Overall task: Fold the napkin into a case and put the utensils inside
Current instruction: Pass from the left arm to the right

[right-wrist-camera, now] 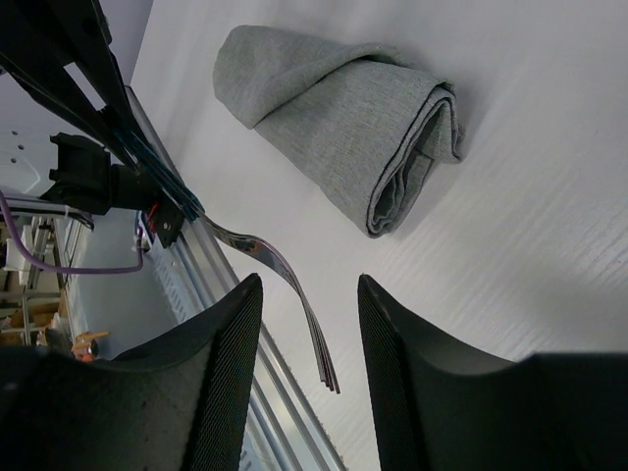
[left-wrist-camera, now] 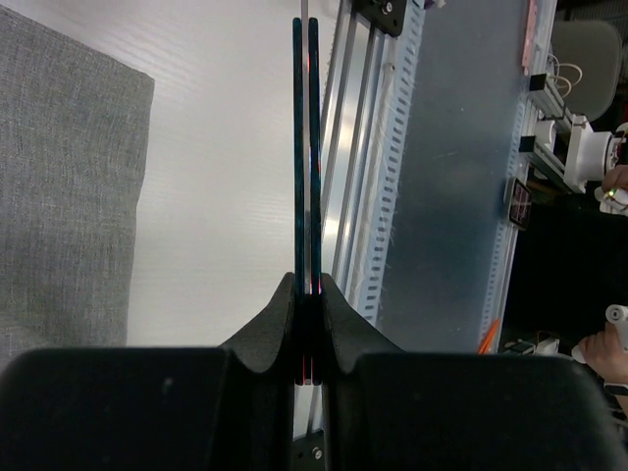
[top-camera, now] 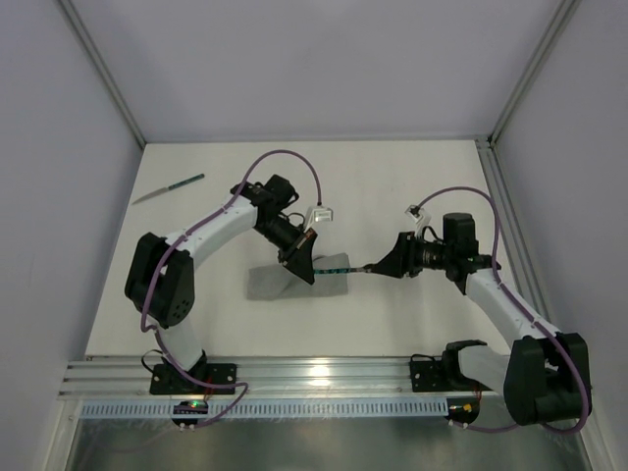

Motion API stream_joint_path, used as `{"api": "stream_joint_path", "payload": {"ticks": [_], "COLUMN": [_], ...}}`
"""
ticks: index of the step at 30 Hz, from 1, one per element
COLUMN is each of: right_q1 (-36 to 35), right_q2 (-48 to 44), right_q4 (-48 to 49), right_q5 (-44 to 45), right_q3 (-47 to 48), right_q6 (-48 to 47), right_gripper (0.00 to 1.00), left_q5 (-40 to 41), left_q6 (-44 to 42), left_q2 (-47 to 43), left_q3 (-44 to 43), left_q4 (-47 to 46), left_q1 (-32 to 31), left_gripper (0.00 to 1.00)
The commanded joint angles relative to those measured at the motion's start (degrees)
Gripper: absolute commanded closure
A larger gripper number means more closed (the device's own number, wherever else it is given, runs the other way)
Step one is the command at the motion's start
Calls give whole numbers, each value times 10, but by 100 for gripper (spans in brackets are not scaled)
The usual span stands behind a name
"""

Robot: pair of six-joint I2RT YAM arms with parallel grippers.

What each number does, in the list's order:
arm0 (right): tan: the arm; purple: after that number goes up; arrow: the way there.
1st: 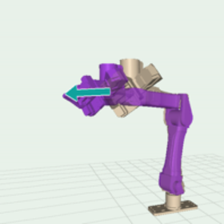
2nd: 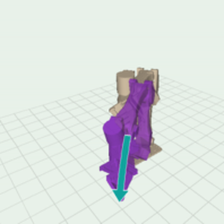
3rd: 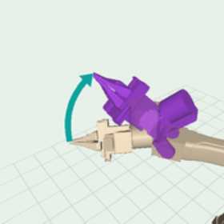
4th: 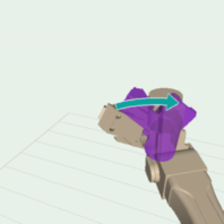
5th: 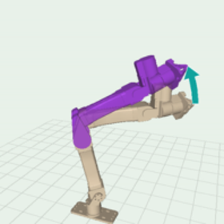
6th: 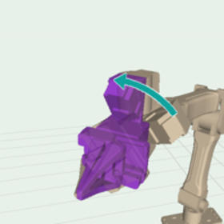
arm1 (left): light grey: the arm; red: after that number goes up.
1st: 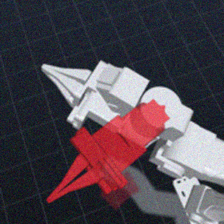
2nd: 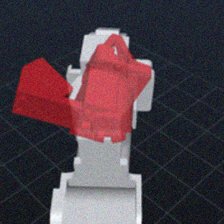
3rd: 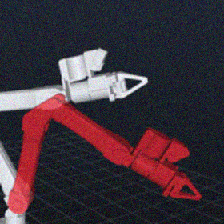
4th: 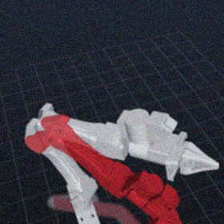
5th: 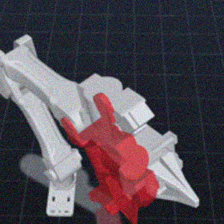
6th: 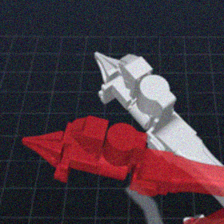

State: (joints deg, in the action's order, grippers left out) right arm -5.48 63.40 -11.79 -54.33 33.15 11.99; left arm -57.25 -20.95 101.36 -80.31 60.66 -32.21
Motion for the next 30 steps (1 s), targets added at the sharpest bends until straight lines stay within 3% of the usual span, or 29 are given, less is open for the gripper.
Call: {"api": "stream_joint_path", "payload": {"ticks": [1, 9, 15, 19, 23, 28, 30], "right_q1": [-1, -1, -1, -1, 0, -1, -1], "right_q2": [0, 5, -3, -3, 7, 13, 16], "right_q4": [48, 81, 102, 77, 40, 15, 5], "right_q5": [-29, -39, -38, -27, -18, -8, -3], "right_q3": [-12, -17, -13, -6, -2, -2, 0], "right_q6": [29, 58, 83, 83, 59, 45, 38], "right_gripper": [53, 68, 86, 96, 97, 97, 97], "left_q5": [-30, -34, 3, 53, 88, 100, 108], "left_q6": [5, 35, 39, 50, 43, 33, 30], "left_q2": [-24, -24, -11, -4, 5, 16, 15], "left_q3": [-3, 2, 9, 10, 11, 12, 15], "left_q4": [-25, -56, -54, -56, -55, -49, -55], "left_q1": [3, 3, 3, 3, 3, 3, 3], "left_gripper": [100, 100, 100, 87, 82, 52, 46]}}
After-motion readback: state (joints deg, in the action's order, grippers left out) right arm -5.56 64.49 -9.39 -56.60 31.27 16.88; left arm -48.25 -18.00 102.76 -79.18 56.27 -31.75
